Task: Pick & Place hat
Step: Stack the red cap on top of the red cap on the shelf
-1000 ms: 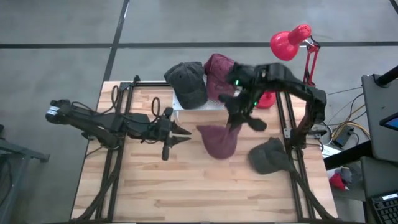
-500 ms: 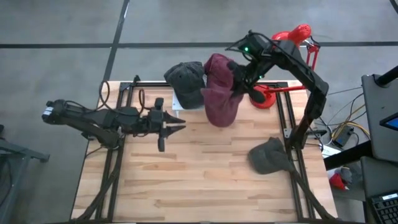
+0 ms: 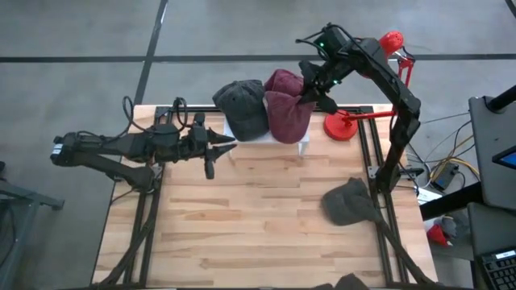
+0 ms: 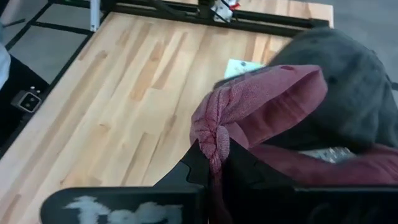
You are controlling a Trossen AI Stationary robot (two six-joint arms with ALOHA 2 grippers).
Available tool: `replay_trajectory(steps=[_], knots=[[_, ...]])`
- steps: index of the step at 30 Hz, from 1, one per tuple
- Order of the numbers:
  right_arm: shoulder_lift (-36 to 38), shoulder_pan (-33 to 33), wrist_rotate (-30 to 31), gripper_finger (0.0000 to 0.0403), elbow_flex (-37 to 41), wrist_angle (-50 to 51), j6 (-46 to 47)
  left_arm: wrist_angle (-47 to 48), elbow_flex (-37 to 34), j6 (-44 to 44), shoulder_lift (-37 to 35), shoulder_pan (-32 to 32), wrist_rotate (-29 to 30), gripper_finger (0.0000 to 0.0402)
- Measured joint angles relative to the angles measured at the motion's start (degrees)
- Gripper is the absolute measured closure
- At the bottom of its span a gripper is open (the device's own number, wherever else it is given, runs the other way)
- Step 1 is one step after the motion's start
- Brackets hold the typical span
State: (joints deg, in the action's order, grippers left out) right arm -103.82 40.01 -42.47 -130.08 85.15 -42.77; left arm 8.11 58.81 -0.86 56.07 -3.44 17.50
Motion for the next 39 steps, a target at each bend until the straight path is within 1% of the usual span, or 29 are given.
replay_trajectory(steps=[10, 18, 24, 29, 32, 39], knots=[[-2.9, 2.4, 0.5, 0.039, 0.0, -0.1, -2.1, 0.8, 0.0, 0.6, 0.0, 0.8, 0.0, 0.0305], [-2.9, 3.5, 1.0, 0.0388, 0.0, -0.3, -4.0, 2.0, 0.0, -2.2, 0.0, 0.7, 0.0, 0.0305], [-2.9, 3.6, 5.2, 0.0358, 0.0, -1.6, -3.9, 2.0, 0.0, -2.7, 0.0, 0.7, 0.0, 0.0305], [-2.9, 3.6, 5.6, 0.0333, 0.0, -4.2, -2.8, 2.0, 0.0, -3.3, 0.0, 0.7, 0.0, 0.0305], [-2.9, 3.5, 7.0, 0.0319, 0.0, -5.2, -1.6, 2.0, 0.0, -3.4, 0.0, 0.7, 0.0, 0.0305], [-2.9, 3.5, 13.3, 0.0283, 0.3, -5.0, 0.4, 3.5, 0.0, -3.5, 0.0, 0.7, 0.0, 0.0305]])
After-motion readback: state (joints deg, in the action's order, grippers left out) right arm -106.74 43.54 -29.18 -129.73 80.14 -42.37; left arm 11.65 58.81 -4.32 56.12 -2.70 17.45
